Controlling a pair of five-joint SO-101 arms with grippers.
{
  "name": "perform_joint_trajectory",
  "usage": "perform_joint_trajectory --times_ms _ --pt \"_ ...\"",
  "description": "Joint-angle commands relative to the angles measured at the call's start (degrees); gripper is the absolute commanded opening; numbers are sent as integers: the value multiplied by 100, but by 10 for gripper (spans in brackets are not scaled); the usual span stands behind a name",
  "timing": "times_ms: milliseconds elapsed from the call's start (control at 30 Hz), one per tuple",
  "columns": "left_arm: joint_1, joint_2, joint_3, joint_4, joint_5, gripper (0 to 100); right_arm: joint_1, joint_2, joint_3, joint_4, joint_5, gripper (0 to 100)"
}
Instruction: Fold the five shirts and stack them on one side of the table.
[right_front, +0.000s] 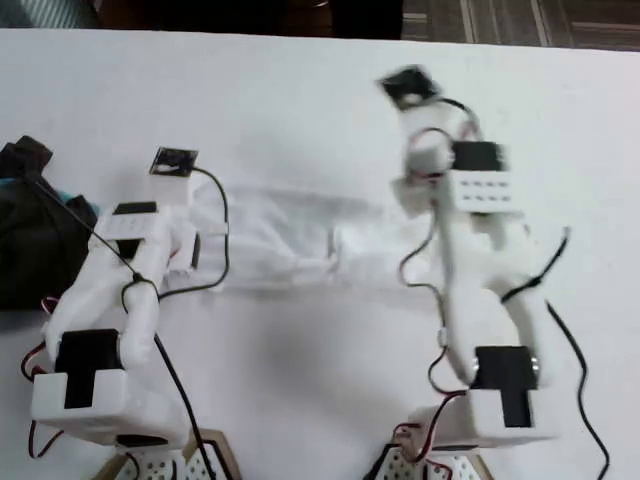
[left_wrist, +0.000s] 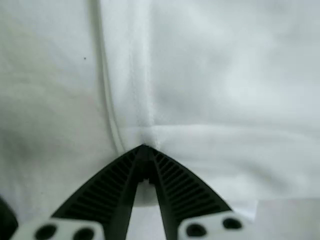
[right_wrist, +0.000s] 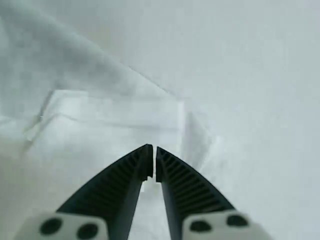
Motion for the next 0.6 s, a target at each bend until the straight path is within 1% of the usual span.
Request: perform_joint_trajectory --times_ms 0,67,300,433,567 --pt "62 18 -163 -26 -44 28 664 92 343 -532 -35 20" --pt "62 18 -163 -26 -44 28 822 470 440 -840 -26 20" --pt "62 18 -163 -26 -44 28 963 1560 360 -1446 -44 20" --pt "62 18 -163 -26 -35 28 1095 1947 -9 -1437 -79 20" --pt "62 18 -163 -26 -35 28 1121 1921 -404 -901 -79 20"
